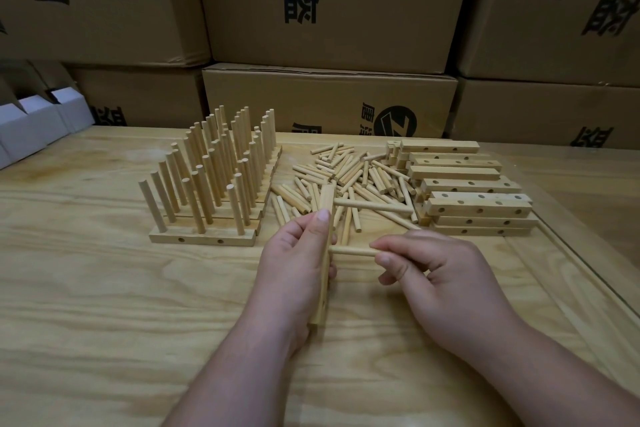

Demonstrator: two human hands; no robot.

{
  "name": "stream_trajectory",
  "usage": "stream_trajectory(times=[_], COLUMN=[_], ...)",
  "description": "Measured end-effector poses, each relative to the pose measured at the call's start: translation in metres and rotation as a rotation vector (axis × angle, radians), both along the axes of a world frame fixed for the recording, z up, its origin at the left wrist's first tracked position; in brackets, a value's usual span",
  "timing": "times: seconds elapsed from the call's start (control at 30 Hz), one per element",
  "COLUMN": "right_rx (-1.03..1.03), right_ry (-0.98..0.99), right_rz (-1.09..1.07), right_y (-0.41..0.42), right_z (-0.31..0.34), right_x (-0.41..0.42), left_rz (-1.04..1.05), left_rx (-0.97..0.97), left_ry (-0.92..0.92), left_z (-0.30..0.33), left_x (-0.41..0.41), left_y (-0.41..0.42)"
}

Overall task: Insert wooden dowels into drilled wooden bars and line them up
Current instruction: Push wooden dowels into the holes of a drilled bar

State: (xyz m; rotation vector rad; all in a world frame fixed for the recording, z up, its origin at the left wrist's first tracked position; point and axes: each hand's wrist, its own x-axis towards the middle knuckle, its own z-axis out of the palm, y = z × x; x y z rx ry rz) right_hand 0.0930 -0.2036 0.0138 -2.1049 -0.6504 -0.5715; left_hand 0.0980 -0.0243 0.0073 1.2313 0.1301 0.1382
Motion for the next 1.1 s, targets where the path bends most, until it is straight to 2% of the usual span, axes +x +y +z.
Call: stream_trajectory(times=[0.43, 0.67, 0.93, 1.1], right_rx=[-0.005, -0.016, 0.008, 0.066], right_ry=[-0.038, -0.065, -0.006, 0.124], right_rz=[0.010, -0.004, 0.012, -0.007], right_y=[-0.0026, 0.0028, -0.0017, -0.0003], right_z=[0.0037, 0.0042, 0.0000, -0.0033], right_x=[-0.0025, -0.0028, 0.0022, 0.0028], left_rz=[-0.060, 0.031, -0.013, 0.015], left_rx=[0.061, 0.020, 0.035, 0.000], left_ry=[0.002, 0.003, -0.012, 0.055], left_z=[0.0035, 0.0000, -0.0005, -0.0002], left_x=[-0.0026, -0.0008, -0.0008, 0.0017], left_y=[0.0015, -0.0012, -0.0010, -0.0029])
